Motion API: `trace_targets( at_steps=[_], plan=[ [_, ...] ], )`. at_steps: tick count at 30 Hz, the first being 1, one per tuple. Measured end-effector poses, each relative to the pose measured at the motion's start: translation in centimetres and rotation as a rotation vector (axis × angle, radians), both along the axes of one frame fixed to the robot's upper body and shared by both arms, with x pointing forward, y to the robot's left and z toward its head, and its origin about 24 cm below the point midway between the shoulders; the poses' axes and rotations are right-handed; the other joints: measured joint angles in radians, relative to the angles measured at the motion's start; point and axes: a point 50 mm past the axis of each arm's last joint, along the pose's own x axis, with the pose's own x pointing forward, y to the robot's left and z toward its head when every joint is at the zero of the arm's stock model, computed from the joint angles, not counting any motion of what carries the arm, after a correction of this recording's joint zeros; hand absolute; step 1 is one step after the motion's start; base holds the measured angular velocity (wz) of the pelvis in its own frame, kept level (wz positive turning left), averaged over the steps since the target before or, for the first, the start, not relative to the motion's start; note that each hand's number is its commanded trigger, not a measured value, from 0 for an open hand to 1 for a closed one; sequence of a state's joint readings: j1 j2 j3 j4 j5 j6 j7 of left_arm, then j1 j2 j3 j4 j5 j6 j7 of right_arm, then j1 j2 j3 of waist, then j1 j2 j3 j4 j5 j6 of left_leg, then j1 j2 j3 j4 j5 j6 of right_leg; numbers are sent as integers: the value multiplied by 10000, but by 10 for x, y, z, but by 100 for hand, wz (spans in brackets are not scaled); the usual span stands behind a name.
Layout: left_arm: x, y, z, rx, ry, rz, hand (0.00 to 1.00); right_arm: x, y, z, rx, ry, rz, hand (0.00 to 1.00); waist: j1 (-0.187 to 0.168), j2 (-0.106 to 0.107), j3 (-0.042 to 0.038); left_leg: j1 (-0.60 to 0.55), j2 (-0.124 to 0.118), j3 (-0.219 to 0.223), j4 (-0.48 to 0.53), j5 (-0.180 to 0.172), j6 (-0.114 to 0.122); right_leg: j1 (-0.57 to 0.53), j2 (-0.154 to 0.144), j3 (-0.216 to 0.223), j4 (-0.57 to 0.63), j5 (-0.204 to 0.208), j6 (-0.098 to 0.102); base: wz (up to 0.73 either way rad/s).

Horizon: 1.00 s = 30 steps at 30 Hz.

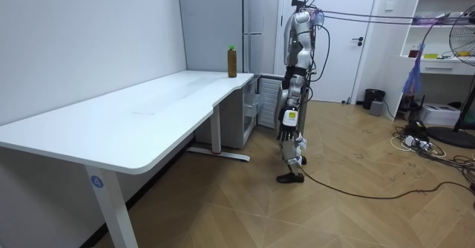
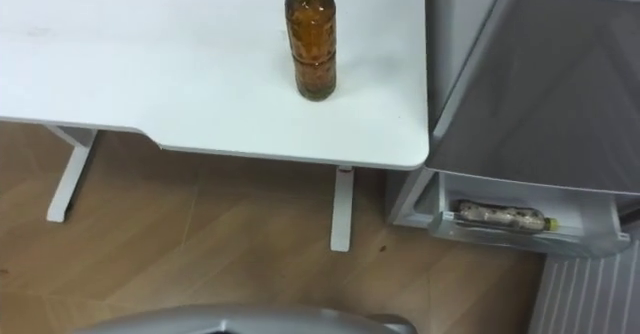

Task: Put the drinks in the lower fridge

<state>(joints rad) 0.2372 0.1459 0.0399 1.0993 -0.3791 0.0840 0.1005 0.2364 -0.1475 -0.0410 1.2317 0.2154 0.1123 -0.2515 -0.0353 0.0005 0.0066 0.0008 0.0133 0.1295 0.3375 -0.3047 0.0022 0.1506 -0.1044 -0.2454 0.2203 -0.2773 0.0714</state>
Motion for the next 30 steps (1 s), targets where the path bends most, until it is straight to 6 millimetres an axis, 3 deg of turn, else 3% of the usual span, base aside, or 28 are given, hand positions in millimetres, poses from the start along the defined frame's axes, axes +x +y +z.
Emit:
trace_targets(
  at_steps=[4, 10, 14, 20, 24, 30],
  plan=[
    [-1, -2, 0, 180, 124, 62, 0, 2, 1, 0, -173, 197, 521, 0, 29, 28, -18, 279, -18, 59, -181, 35, -24, 43, 1, 160, 2, 0, 0, -19],
    [13, -2, 0, 758, -135, 215, 0, 38, -5, 2, -894, -1006, 194, 0, 128, 57, -8, 270, -33, 28, -118, 46, -19, 0, 3, 250, -6, 3, -5, -7],
    [27, 6, 5, 1536, -824, 1354, 0, 56, -5, 3, -848, -1907, 18, 0, 152, 84, -28, 302, -48, -25, -93, 47, -18, 98, 9, 244, -104, 10, -14, 0],
    [47, 38, 29, 2971, -2698, 4513, 0, 44, -5, 2, -473, -1828, 138, 0, 527, 84, -55, 597, -72, -73, -278, 64, -13, 279, 13, 246, -167, 64, -25, -5],
    [62, 50, 41, 3762, -3467, 5490, 0, 43, -3, 1, -10, -1809, 493, 0, 662, 85, -37, 601, -103, -290, -265, 63, -12, 278, 18, 259, -170, 66, -27, -4],
    [99, 69, 83, 4806, -5859, 6553, 0, 40, -4, 1, 274, -1985, 826, 0, 699, 68, -71, 642, -110, -445, -270, 64, -12, 328, 38, 234, -173, 69, -31, 0]
  ],
)
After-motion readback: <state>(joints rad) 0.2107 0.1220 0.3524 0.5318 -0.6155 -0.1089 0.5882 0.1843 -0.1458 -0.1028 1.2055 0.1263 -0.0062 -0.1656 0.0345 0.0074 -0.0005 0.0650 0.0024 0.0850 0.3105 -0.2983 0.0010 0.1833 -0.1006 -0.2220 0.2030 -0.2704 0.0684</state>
